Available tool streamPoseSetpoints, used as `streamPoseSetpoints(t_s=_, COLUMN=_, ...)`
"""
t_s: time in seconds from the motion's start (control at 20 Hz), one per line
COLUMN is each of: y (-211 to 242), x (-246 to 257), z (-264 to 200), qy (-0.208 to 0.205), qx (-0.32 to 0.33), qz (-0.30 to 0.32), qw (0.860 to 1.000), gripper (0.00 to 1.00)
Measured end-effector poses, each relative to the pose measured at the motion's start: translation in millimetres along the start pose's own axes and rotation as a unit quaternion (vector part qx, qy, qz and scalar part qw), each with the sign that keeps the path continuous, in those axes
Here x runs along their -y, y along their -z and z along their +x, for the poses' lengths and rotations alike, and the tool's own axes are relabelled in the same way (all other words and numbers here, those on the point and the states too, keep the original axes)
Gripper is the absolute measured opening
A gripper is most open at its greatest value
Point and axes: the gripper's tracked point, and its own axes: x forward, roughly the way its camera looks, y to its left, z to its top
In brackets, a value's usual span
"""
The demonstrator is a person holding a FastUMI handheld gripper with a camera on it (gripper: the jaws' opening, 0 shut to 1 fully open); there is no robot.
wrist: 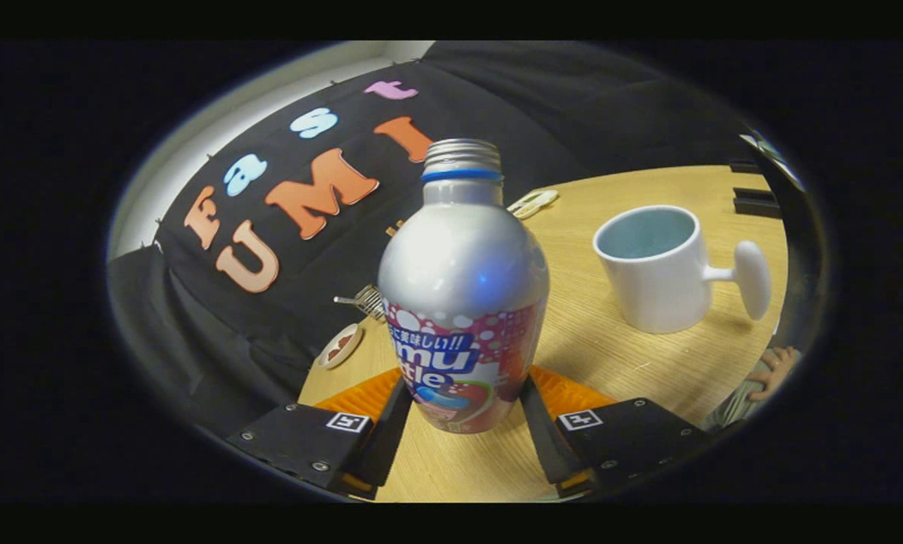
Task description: Take the bottle from table, then pour the juice into the cup, finally place the bottle on the coaster
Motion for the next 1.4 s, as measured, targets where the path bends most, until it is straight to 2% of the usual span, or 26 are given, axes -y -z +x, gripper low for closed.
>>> streamPoseSetpoints(t_s=0.35, y=-2, x=-9, z=11, qy=-0.019, qx=-0.012, qz=0.122, qw=0.992, gripper=0.76)
streamPoseSetpoints(t_s=0.85, y=-21, x=-32, z=8, qy=-0.038, qx=-0.022, qz=0.260, qw=0.965, gripper=0.76)
streamPoseSetpoints(t_s=1.4, y=-49, x=-42, z=3, qy=-0.041, qx=-0.021, qz=0.398, qw=0.916, gripper=0.75)
